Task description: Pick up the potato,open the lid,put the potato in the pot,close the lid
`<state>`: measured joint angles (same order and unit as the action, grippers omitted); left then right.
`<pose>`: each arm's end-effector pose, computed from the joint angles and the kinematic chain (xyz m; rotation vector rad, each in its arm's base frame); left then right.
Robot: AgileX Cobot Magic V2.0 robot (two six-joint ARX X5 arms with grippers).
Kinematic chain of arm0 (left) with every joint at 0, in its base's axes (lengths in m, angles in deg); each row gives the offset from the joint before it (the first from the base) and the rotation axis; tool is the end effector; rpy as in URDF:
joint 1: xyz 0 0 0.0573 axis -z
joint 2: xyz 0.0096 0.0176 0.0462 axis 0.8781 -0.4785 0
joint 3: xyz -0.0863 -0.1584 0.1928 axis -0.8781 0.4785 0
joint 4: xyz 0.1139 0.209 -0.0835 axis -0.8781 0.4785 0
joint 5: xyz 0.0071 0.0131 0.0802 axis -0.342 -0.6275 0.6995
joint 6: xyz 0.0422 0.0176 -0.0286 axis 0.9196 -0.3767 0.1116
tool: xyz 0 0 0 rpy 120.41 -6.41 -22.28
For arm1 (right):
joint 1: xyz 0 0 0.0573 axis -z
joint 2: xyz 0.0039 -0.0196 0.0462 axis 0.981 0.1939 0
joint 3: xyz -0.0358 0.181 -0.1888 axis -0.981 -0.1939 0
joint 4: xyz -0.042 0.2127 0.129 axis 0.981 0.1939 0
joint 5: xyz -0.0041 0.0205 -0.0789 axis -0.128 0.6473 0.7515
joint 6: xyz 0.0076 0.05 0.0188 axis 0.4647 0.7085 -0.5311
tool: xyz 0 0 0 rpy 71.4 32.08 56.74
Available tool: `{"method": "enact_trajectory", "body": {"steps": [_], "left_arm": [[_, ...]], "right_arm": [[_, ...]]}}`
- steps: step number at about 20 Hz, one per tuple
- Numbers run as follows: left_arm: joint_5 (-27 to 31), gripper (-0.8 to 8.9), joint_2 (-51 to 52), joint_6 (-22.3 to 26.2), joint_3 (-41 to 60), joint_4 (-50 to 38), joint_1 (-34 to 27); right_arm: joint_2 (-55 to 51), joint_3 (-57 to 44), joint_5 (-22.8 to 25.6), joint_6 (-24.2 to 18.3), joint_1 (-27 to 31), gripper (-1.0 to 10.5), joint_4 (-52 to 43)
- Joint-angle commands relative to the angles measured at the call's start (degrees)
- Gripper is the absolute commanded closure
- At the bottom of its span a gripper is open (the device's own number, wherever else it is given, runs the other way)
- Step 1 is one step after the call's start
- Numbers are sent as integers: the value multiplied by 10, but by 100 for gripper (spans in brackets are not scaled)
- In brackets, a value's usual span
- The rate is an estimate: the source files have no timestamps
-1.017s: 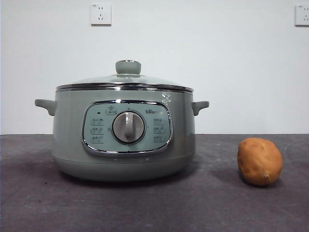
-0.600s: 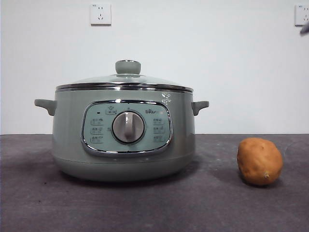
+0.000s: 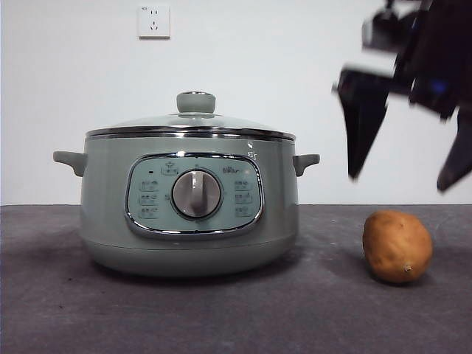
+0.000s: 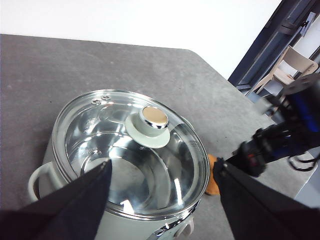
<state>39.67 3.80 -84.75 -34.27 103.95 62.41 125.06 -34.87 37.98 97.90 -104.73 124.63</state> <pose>0.1497 -0.0218 0.3339 -0.2832 0.4008 -0.7021 0.2368 0.1141 0.2298 -0.0035 1.1204 0.2174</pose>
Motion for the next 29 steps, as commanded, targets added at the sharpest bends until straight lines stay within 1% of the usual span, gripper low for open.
{"method": "enact_trajectory", "body": {"steps": [1,4,5,8,9,10,14,18,19,21,24,26,29], "left_arm": [[-1,467,0,5,-1,-2,2],[-1,467,0,5,-1,-2,2],[-1,467,0,5,-1,-2,2],[-1,467,0,6,-1,-2,2],[-1,467,0,6,-1,-2,2],[1,467,0,6,-1,-2,2],[10,467,-3,9,-1,-6,2],[25,467,-35,11,-13,-16,11],[36,467,-50,23,-26,-15,19],[79,467,-88,47,-64,-2,45],[143,467,-165,87,-147,40,99],[185,467,-222,107,-205,70,139],[244,467,-305,128,-281,93,195]], "right_arm": [[50,0,3,16,0,420,-12],[106,0,3,23,0,421,-44],[117,0,3,30,0,466,-48],[125,0,3,32,0,852,-49],[123,0,3,32,0,933,-49],[122,0,3,30,0,962,-49],[83,0,2,14,0,962,-44],[-17,0,1,-17,0,962,14],[-45,0,1,-23,0,962,32],[-99,0,3,-28,0,962,61],[-164,0,3,-28,0,962,87],[-197,0,3,-28,0,962,98],[-229,0,3,-28,0,962,116]]}}
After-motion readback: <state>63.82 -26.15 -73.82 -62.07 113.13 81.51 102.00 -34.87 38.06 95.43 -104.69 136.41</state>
